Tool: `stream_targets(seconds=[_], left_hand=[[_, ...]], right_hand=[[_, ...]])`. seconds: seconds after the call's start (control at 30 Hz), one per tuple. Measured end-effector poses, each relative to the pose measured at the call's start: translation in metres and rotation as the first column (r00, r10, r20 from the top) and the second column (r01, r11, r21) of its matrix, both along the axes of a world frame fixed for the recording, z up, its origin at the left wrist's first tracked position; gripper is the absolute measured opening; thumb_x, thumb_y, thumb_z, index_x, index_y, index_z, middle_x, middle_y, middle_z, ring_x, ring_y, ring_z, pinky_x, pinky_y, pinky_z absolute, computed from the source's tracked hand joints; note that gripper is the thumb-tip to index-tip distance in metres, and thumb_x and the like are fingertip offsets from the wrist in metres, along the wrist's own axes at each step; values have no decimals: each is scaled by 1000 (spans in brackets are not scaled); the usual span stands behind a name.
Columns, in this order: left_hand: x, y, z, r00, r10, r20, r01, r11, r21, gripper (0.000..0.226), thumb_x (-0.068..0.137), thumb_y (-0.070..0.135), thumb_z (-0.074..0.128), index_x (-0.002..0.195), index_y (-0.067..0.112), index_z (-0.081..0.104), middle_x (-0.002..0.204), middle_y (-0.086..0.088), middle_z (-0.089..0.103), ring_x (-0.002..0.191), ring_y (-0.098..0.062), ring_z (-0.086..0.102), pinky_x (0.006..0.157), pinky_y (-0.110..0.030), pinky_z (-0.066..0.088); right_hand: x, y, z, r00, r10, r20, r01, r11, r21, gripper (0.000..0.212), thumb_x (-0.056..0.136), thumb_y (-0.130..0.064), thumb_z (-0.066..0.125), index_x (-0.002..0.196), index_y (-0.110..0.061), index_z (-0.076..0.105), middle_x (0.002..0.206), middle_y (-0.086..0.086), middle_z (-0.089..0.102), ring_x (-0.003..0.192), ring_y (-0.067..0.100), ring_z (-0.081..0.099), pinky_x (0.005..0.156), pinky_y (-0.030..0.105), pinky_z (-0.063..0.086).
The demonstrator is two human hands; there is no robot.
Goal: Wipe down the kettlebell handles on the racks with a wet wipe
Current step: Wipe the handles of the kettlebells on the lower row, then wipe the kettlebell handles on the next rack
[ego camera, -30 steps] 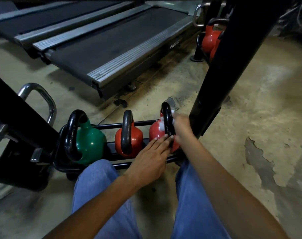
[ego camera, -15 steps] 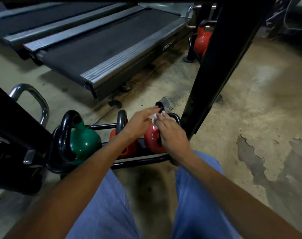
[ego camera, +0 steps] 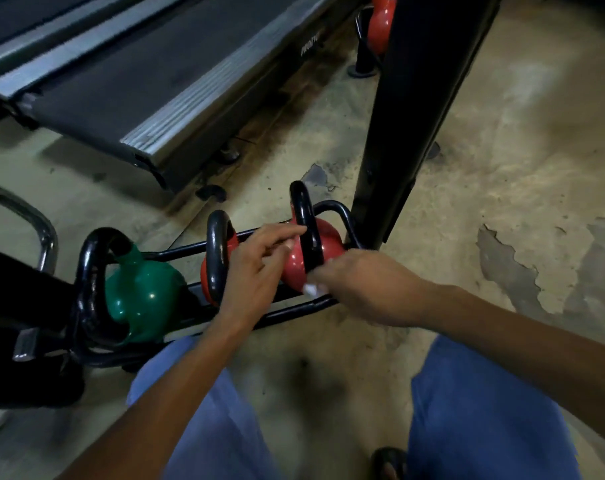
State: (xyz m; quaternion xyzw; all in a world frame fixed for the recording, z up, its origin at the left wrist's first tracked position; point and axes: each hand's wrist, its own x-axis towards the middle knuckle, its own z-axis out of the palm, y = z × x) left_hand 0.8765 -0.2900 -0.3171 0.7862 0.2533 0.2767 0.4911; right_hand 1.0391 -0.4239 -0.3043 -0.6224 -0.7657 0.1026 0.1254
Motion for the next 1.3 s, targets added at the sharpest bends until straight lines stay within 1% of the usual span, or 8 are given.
stream_targets(seconds=[0.17, 0.43, 0.73, 1.0, 1.07, 1.1, 1.17, 1.3], left_hand=[[29, -39, 52, 994, -80, -70, 56, 954, -293, 35, 97, 23, 64, 131, 19, 63, 116, 5, 72, 106, -10, 69, 84, -25, 57], [86, -89, 134, 973, -103, -208, -10, 877, -480, 12, 91, 18, 72, 103, 20, 74, 92, -3, 76, 90, -24, 72, 79, -42, 60], [106, -154, 292, 959, -257, -123, 122, 761, -637, 20, 92, 0, 63, 102, 12, 73, 99, -10, 76, 94, -26, 70, 81, -39, 55], [107, -197, 483, 950, -311, -2, 186, 572, -799, 41, 96, -4, 36, 87, 2, 76, 106, -20, 71, 109, -43, 54, 95, -40, 49], [110, -204, 529, 929, -299, 216, 338, 456, -823, 49, 103, 1, 18, 117, -21, 59, 126, -44, 51, 127, -55, 34, 114, -38, 35], [113, -206, 547, 913, -196, 358, 402, 585, -704, 45, 105, 2, 24, 111, -24, 60, 122, -46, 52, 125, -54, 41, 109, -35, 40], [116, -226, 583, 898, -428, 103, 371, 609, -701, 30, 100, 14, 52, 88, -4, 73, 97, -22, 72, 94, -34, 65, 75, -31, 55], [133, -230, 612, 763, -641, -83, 469, 637, -612, 26, 89, 21, 76, 113, 13, 71, 102, -8, 74, 90, -19, 69, 76, -35, 56]], right_hand=[[28, -10, 36, 414, -412, -812, 420, 878, -231, 11, 103, -16, 60, 105, -6, 66, 85, -4, 68, 75, 6, 63, 67, 19, 48], [29, -77, 110, -178, -423, -889, 592, 676, -440, 16, 100, -18, 64, 102, -3, 70, 95, 12, 73, 90, 22, 70, 79, 33, 56], [19, -177, 272, -376, -419, -827, 755, 378, -535, 16, 97, 0, 57, 99, -7, 71, 86, 13, 70, 73, 20, 61, 62, 34, 47], [3, -231, 467, -540, -252, -803, 708, 380, -596, 24, 91, -8, 48, 79, -4, 68, 86, 13, 72, 81, 27, 66, 65, 31, 53], [-2, -243, 511, -497, -279, -822, 740, 357, -569, 19, 91, -14, 59, 80, -3, 70, 80, 9, 71, 78, 26, 66, 63, 31, 53], [-4, -249, 529, -453, -317, -833, 761, 349, -547, 13, 87, -13, 64, 80, -4, 70, 80, 11, 70, 76, 27, 66, 63, 32, 53], [-2, -261, 560, -364, -393, -844, 788, 353, -505, 8, 81, -3, 67, 84, -8, 72, 84, 12, 71, 74, 24, 65, 63, 31, 52], [23, -284, 604, -192, -494, -848, 866, 321, -383, 29, 73, -6, 64, 101, -12, 69, 88, 3, 70, 71, 15, 60, 61, 30, 49]])
